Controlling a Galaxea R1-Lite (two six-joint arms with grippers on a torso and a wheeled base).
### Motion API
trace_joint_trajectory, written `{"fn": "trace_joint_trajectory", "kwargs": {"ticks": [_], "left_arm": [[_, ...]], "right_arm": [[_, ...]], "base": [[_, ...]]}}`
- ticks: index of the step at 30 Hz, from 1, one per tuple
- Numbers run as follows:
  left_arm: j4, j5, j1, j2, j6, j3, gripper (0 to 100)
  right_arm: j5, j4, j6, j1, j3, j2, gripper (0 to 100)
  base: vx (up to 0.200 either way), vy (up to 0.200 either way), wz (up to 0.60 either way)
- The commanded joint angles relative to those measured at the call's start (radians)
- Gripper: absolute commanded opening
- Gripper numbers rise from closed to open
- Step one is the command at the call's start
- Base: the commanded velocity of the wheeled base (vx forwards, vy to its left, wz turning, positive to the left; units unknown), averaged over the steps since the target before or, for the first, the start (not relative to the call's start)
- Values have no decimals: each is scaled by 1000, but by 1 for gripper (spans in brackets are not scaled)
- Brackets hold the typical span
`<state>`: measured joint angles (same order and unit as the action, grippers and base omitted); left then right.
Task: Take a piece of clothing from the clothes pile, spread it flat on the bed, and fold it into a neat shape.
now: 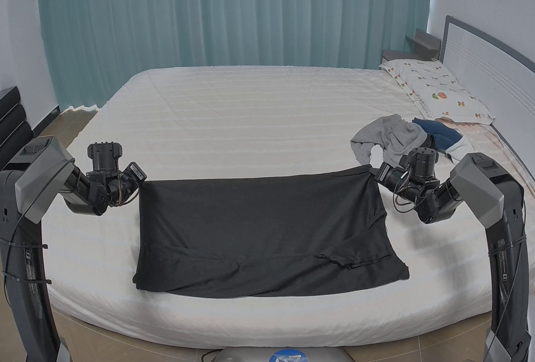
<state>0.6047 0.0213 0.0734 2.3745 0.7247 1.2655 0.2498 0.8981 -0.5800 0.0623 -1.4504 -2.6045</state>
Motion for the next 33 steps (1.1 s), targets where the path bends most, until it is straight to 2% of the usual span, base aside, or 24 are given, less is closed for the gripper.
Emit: {"fn": "trace_joint_trajectory", "kwargs": {"ticks": [1,9,14,19,21,27,33], "left_arm": [[0,-1,3,0,-5,-23,0],[1,3,20,-50,-64,-124,0],[1,17,31,-77,-103,-206,0],[1,17,31,-78,-133,-279,0],[1,17,31,-77,-142,-311,0],[20,20,28,-73,-156,-382,0],[102,28,29,-69,-197,-465,0]], "right_arm": [[11,4,0,-13,74,58,0],[77,7,0,-44,251,167,0],[121,61,8,-53,386,193,0],[129,70,86,-58,486,188,0],[152,71,123,-62,527,190,0],[167,70,161,-62,573,192,0],[166,56,212,-62,604,184,0]], "base": [[0,0,0],[0,0,0],[0,0,0],[0,0,0],[0,0,0],[0,0,0],[0,0,0]]}}
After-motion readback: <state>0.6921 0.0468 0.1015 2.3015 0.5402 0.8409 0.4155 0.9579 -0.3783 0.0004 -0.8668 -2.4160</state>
